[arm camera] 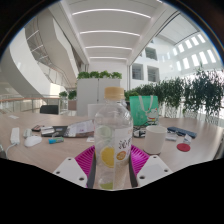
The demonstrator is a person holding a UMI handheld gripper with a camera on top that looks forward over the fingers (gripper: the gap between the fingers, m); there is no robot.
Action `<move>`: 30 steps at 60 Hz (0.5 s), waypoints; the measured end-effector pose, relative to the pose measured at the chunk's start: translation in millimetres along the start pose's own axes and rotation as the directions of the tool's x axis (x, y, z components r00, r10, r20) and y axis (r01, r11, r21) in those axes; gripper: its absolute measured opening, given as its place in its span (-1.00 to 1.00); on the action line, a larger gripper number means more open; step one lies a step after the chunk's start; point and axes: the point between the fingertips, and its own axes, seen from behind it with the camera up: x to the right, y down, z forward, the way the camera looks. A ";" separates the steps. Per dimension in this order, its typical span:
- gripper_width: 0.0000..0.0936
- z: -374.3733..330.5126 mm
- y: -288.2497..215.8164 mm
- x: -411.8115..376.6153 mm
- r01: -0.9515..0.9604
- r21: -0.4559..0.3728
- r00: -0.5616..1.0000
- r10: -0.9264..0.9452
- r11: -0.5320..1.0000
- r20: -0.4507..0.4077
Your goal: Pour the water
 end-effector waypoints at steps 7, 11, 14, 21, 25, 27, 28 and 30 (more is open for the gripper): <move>-0.24 3.0 1.3 -1.4 0.000 -0.030 1.000 -0.001 1.000 -0.009; -0.33 7.6 1.9 -5.1 0.003 -0.051 1.000 -0.003 0.999 -0.006; -0.33 11.1 2.4 -13.0 0.008 -0.072 1.000 -0.007 0.997 0.022; -0.32 21.2 -12.0 -35.5 -0.095 -0.137 0.988 0.110 0.986 0.110; -0.33 30.0 -40.7 -35.8 -0.198 -0.147 0.966 0.218 0.969 0.137; -0.33 36.6 -54.5 -34.1 -0.280 -0.160 0.943 0.302 0.947 0.142; -0.32 39.8 -63.8 -33.7 -0.326 -0.167 0.927 0.349 0.930 0.137; -0.33 50.6 -71.3 -25.7 -0.428 -0.187 0.881 0.455 0.884 0.133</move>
